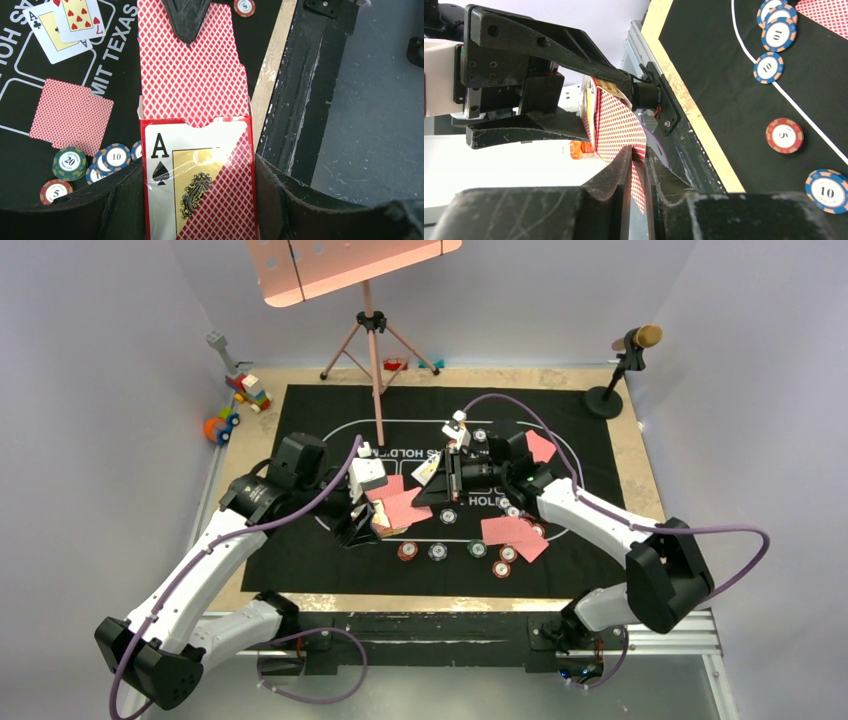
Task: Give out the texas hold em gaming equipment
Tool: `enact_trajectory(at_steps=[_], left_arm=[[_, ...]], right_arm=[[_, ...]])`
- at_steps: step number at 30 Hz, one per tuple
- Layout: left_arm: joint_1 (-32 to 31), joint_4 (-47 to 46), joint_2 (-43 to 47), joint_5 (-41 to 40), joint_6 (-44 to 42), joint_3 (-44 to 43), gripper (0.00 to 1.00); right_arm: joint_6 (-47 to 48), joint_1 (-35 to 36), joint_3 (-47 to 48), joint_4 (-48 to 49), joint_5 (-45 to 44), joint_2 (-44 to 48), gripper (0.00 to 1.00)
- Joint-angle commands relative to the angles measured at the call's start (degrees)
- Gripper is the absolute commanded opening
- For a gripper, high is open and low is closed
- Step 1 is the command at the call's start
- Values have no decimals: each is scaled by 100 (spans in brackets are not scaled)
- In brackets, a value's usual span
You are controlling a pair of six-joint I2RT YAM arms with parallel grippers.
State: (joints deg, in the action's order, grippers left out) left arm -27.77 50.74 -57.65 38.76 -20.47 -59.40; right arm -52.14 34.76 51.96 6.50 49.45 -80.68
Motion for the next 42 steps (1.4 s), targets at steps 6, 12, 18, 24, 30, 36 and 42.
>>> enact_trajectory(at_steps=[6,12,18,24,30,36,42], left_arm=[[22,-249,101,281,71,-248,0],[22,-235,143,262,69,-216,0],[18,-219,166,231,50,-188,0],[17,-242,166,237,76,-195,0],[18,-227,175,246,79,-187,0],[19,-239,197,253,100,-152,0],[19,-242,201,263,109,-152,0]], right_arm=[[851,-394,568,-1316,-153,500,2],[1153,-718,984,-1860,-176,646,0],[2188,-960,2076,-3281,-1450,544,0],[2957,-573,3013,-4393,-4338,-178,0],[3236,594,4301,-5819,-8329,-1694,0],[3131,1144,4748,-6205,-10373,-2791,0],[2726,1452,5348,-6964,-11485,-4280,0]])
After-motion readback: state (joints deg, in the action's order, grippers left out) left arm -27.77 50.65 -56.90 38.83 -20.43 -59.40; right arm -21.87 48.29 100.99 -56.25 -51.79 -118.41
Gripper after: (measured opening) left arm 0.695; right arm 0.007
